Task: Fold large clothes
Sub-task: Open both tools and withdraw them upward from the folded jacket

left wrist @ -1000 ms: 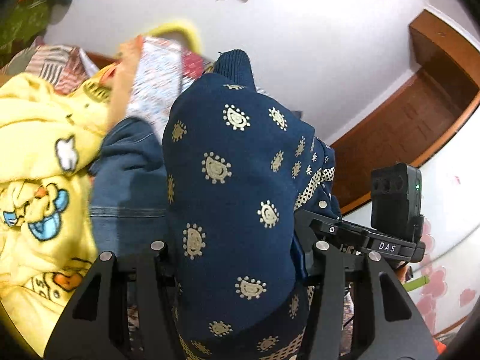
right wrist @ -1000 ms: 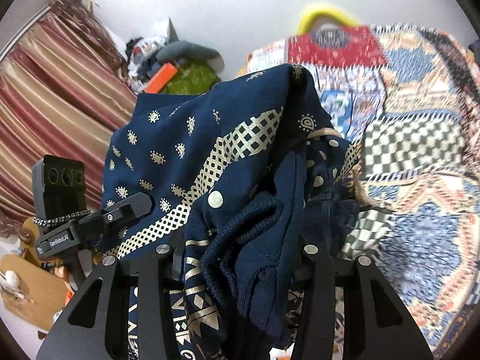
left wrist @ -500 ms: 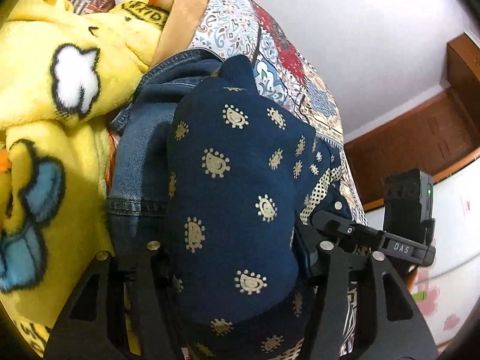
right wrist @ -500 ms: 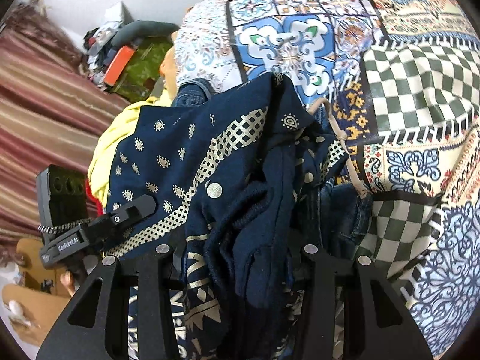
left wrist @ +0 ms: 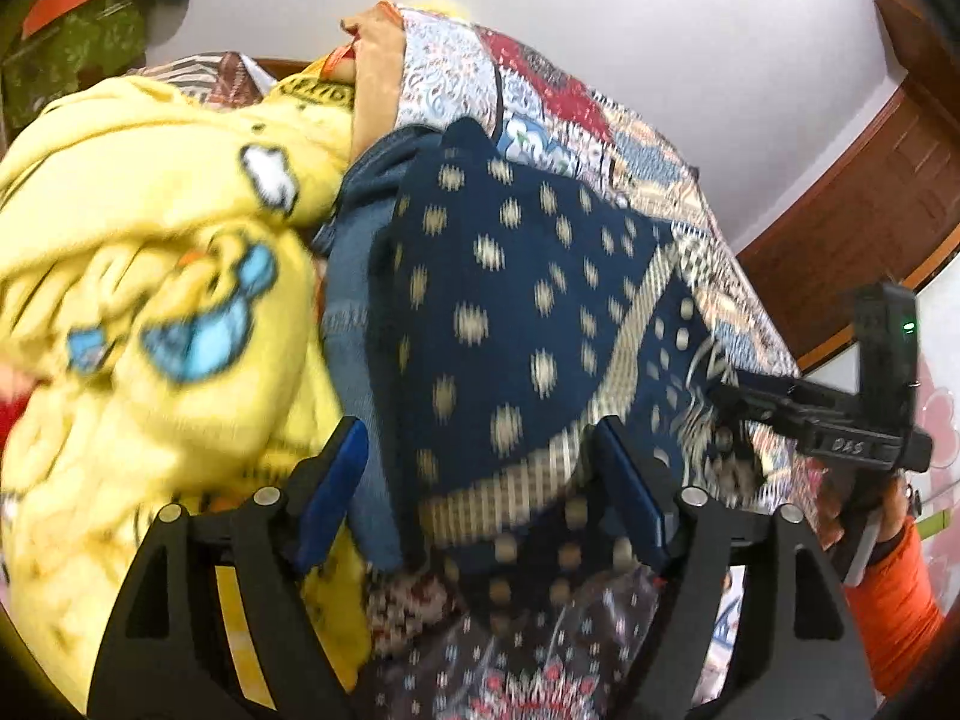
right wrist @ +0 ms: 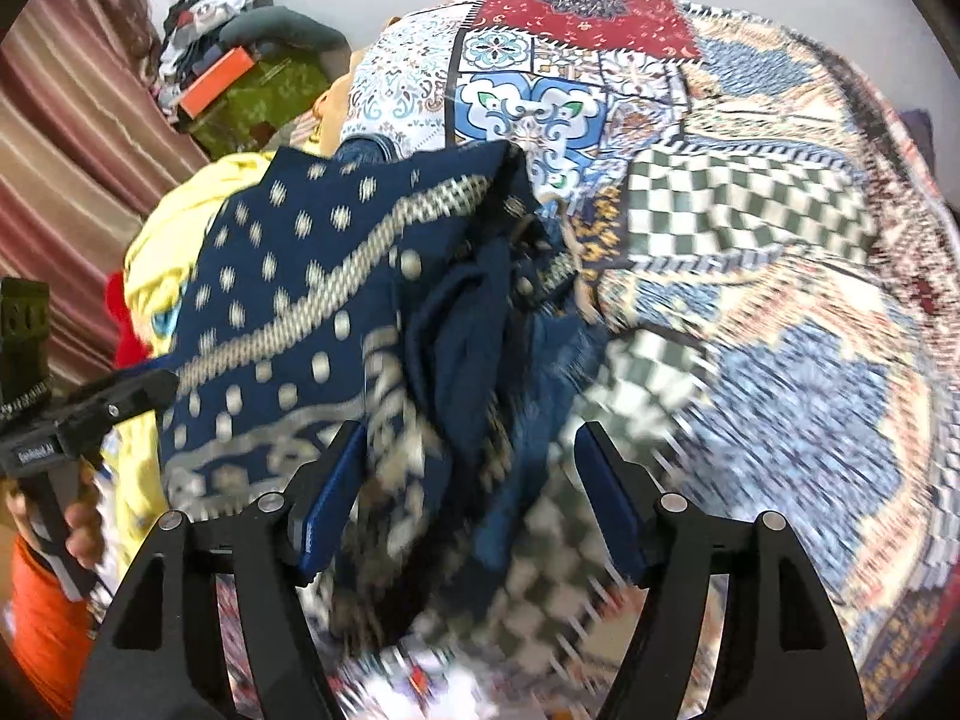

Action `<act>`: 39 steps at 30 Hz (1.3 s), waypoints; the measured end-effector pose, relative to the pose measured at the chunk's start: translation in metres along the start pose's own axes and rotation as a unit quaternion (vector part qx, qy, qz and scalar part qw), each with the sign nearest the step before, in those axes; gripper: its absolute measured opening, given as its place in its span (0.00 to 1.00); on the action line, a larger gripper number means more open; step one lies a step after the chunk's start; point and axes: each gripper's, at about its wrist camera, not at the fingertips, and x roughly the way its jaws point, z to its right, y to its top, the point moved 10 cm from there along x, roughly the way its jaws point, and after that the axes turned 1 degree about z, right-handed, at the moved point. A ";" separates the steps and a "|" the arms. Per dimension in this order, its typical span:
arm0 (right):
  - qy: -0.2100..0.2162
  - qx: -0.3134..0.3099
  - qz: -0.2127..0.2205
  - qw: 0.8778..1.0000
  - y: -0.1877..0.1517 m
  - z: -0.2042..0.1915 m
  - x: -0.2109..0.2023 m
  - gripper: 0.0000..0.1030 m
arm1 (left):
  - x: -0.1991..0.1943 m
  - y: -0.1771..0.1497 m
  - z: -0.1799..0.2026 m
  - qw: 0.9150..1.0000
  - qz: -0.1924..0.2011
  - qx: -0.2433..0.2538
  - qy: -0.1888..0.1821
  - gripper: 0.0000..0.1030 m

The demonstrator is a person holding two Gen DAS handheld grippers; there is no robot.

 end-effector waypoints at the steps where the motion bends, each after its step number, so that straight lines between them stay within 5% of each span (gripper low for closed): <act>1: -0.016 -0.010 0.001 1.000 -0.007 0.002 -0.008 0.65 | -0.004 -0.008 0.000 1.000 -0.002 0.002 0.007 0.75; 8: -0.003 -0.003 0.048 0.999 -0.016 -0.016 -0.059 0.65 | -0.044 -0.036 0.020 0.998 0.010 0.026 0.062 0.75; 14: 0.027 -0.010 0.148 0.989 -0.008 -0.055 -0.149 0.65 | -0.127 -0.030 0.081 0.987 0.106 0.086 0.087 0.75; 20: 0.039 -0.042 0.274 0.960 -0.009 -0.097 -0.255 0.65 | -0.235 -0.028 0.151 0.961 0.235 0.128 0.074 0.75; 25: 0.030 -0.065 0.367 0.927 -0.025 -0.128 -0.321 0.65 | -0.312 -0.047 0.200 0.928 0.334 0.154 0.065 0.75; 34: -0.014 -0.099 0.452 0.887 -0.066 -0.165 -0.367 0.65 | -0.375 -0.093 0.233 0.878 0.441 0.158 0.098 0.75; 39: -0.057 -0.111 0.465 0.876 -0.071 -0.172 -0.366 0.66 | -0.378 -0.109 0.238 0.873 0.449 0.159 0.102 0.76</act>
